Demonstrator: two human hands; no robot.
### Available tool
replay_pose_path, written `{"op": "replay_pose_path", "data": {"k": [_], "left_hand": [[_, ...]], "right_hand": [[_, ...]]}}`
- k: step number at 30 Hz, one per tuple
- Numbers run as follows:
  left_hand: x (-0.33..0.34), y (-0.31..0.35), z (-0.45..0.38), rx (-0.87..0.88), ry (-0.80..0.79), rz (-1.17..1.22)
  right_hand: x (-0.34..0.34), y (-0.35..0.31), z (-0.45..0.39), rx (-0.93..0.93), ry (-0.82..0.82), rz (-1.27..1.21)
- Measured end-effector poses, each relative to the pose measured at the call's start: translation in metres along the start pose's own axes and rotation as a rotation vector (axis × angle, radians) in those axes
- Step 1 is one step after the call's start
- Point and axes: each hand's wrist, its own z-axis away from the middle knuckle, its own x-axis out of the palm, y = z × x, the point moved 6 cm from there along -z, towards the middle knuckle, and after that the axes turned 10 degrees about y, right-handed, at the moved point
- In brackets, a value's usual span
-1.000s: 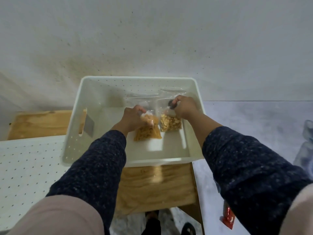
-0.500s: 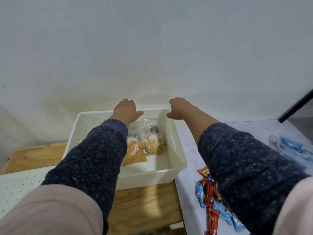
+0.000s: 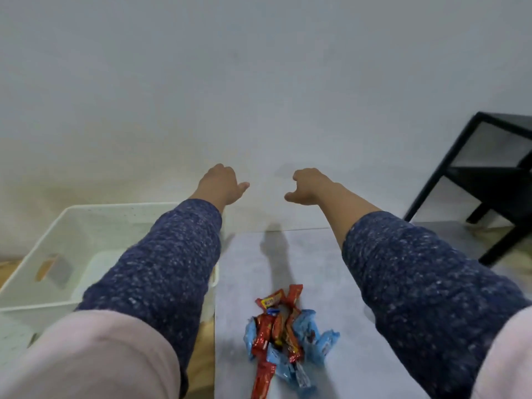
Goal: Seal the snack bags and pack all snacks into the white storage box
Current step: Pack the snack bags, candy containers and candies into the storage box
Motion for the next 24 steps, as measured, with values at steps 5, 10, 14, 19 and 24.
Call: {"op": "replay_pose_path", "data": {"k": [5,10,14,19,24], "left_hand": [[0.015,0.088,0.018,0.054,-0.012,0.007],[0.030,0.152,0.023,0.115,-0.061,-0.024],[0.034,0.193,0.014,0.184,-0.058,-0.024],[0.057,0.240,-0.002,0.262,-0.118,-0.005],[0.113,0.291,-0.001,0.335,-0.257,0.045]], "right_hand": [[-0.005,0.078,0.025,0.043,-0.001,-0.006],[-0.002,0.142,0.043,0.109,-0.019,-0.021],[-0.002,0.187,0.048,0.190,-0.004,-0.051],[0.005,0.242,0.056,0.308,0.000,-0.076],[0.039,0.297,0.064,0.373,-0.051,-0.078]]}}
